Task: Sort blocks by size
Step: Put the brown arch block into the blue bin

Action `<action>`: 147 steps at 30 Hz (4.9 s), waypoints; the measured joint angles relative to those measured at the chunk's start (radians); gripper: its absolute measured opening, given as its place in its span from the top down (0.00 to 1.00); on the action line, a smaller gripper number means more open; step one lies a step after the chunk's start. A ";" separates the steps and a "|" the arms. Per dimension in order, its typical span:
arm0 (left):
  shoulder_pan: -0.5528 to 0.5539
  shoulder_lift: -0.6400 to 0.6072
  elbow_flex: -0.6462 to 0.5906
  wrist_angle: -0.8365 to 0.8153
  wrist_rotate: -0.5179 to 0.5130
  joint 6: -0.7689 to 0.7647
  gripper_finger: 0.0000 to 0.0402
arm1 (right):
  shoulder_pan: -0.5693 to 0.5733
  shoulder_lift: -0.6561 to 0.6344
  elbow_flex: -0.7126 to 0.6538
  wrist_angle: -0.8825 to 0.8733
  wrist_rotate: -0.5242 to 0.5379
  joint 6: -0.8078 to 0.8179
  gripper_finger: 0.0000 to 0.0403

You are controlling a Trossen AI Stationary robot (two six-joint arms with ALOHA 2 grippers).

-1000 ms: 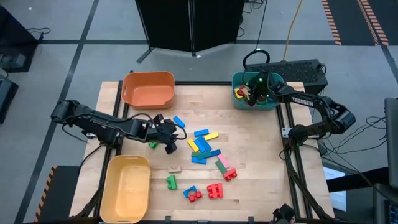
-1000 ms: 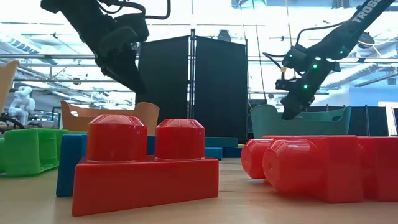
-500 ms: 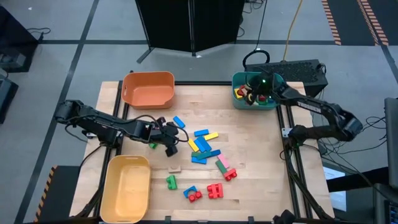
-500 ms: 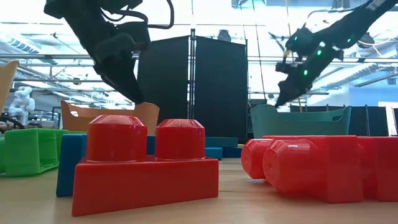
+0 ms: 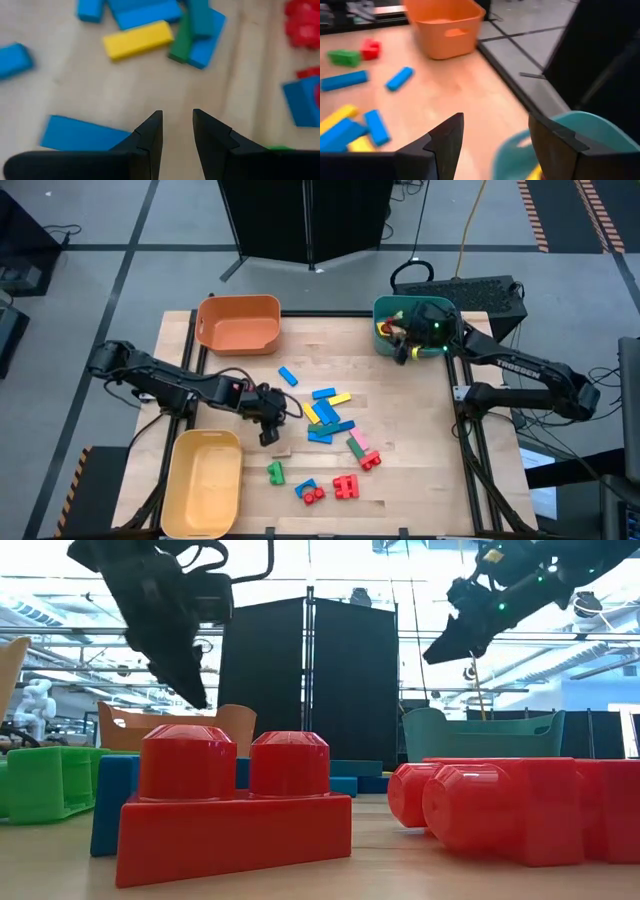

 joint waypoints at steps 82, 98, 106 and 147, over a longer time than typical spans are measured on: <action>0.246 0.002 0.319 -0.363 -0.184 0.200 0.92 | 0.285 0.074 0.000 0.052 0.006 0.010 0.48; 0.629 -0.021 0.327 -0.394 -0.198 0.356 0.92 | 0.311 0.141 0.000 0.099 0.000 0.029 0.48; 0.820 -0.020 0.327 -0.393 -0.131 0.362 0.92 | 0.312 0.140 0.000 0.098 0.002 0.033 0.48; 1.025 0.093 0.288 -0.413 0.017 0.458 0.65 | 0.344 0.274 0.000 0.130 -0.002 0.055 0.48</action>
